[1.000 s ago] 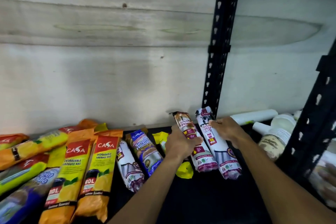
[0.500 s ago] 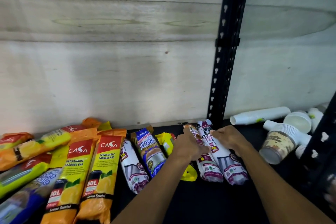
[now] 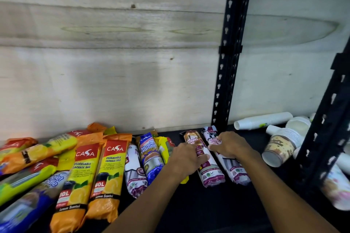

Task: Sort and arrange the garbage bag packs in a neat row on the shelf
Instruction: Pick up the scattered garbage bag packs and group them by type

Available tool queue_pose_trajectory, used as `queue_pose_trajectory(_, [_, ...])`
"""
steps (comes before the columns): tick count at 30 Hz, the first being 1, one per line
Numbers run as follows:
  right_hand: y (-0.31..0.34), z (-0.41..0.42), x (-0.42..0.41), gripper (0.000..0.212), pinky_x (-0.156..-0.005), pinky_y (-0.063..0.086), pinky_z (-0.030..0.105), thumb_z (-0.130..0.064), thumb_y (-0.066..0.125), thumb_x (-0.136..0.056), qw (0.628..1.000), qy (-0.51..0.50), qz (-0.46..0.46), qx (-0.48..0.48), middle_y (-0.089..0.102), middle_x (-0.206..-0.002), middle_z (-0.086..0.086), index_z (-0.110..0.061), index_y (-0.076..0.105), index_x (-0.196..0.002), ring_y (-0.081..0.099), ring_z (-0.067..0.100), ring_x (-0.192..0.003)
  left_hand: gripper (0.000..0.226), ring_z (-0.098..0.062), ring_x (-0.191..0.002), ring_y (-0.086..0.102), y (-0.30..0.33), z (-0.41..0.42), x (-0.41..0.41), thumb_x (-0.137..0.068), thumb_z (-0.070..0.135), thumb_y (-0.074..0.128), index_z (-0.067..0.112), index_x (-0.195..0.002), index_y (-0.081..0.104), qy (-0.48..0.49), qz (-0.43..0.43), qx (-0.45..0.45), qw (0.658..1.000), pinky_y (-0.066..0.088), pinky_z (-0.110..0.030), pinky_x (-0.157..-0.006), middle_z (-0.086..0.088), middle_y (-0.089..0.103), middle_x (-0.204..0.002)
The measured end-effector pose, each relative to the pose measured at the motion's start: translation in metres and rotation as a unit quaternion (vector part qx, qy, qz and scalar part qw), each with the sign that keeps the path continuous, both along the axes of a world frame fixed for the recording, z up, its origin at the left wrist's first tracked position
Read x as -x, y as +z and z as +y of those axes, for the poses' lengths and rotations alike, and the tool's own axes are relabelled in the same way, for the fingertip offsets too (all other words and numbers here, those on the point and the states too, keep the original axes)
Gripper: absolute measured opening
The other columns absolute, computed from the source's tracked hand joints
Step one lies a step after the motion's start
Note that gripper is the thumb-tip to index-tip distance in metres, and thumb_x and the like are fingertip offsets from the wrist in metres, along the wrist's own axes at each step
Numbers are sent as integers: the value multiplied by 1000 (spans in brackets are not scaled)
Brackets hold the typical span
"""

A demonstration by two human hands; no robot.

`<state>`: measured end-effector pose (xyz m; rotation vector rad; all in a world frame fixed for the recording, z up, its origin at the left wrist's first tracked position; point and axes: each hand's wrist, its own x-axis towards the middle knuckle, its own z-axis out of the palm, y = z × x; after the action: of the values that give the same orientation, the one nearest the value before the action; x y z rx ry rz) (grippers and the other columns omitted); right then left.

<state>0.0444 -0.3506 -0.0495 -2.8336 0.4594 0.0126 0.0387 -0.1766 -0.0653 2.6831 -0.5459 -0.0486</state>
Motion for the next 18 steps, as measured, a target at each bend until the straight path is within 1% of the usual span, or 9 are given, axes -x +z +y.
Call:
queue_pose_trajectory(2, [-1,2,1,63,-83,51,38,-64,63,-80,1000,3,18,19,59,-125,8,-14,61,-118,61,29,-109,59,-26,-103,62,2,2,-1,-87,64,52,16,-118,67,0,7,-7,1000,48,-35,-87,-10,68,-110])
queue_pose_trajectory(5, [-1,4,2,46,-78,51,37,-56,67,-81,999,10,23,39,63,-113,7,-16,60,-103,63,30,-100,58,-25,-104,62,1,4,-2,-88,63,51,15,-118,67,-3,10,-17,1000,46,-34,-86,-9,68,-111])
queue_pose_trajectory(8, [5,-5,2,31,-66,45,32,-45,66,-83,1000,-10,17,-6,63,-93,6,-16,57,-88,62,27,-83,58,-26,-104,61,-1,4,-2,-89,62,51,13,-114,67,-5,8,-16,1000,45,-35,-87,-9,68,-110])
queue_pose_trajectory(9, [8,-9,2,27,-61,41,31,-40,65,-84,999,-14,11,-36,59,-83,5,-15,54,-81,58,25,-74,57,-26,-104,62,-1,4,-2,-89,62,51,13,-113,68,-8,8,-14,1000,45,-35,-88,-9,68,-109])
queue_pose_trajectory(11, [14,-12,2,29,-54,33,29,-27,59,-88,994,-15,2,-107,48,-68,4,-15,42,-67,47,21,-59,58,-25,-104,62,1,3,-2,-89,63,51,14,-114,68,-9,8,-15,1000,46,-36,-89,-8,69,-109])
queue_pose_trajectory(12, [15,-13,2,28,-54,33,29,-21,56,-89,990,-16,-2,-138,47,-67,5,-13,41,-66,45,21,-58,59,-25,-105,62,2,3,-2,-88,64,51,14,-117,67,-10,6,-18,1000,46,-36,-90,-8,69,-110])
queue_pose_trajectory(15, [12,-14,1,13,-63,41,35,-14,48,-88,974,-23,-3,-227,57,-77,15,-10,51,-76,53,24,-69,61,-25,-107,62,3,3,-3,-88,65,50,15,-122,65,-14,1,-20,1000,46,-36,-93,-8,69,-113])
queue_pose_trajectory(16, [9,-15,0,13,-65,45,38,-14,46,-86,968,-26,2,-248,62,-81,19,-10,55,-79,56,25,-71,62,-25,-108,61,3,3,-2,-88,64,50,16,-123,65,-15,-1,-18,1000,45,-36,-93,-8,69,-114])
queue_pose_trajectory(18, [5,-15,0,21,-71,55,46,-14,43,-88,958,-39,11,-285,71,-95,28,-8,63,-84,62,30,-74,62,-25,-109,61,2,3,-2,-88,65,51,16,-124,64,-13,-5,-14,1000,45,-36,-94,-7,69,-114])
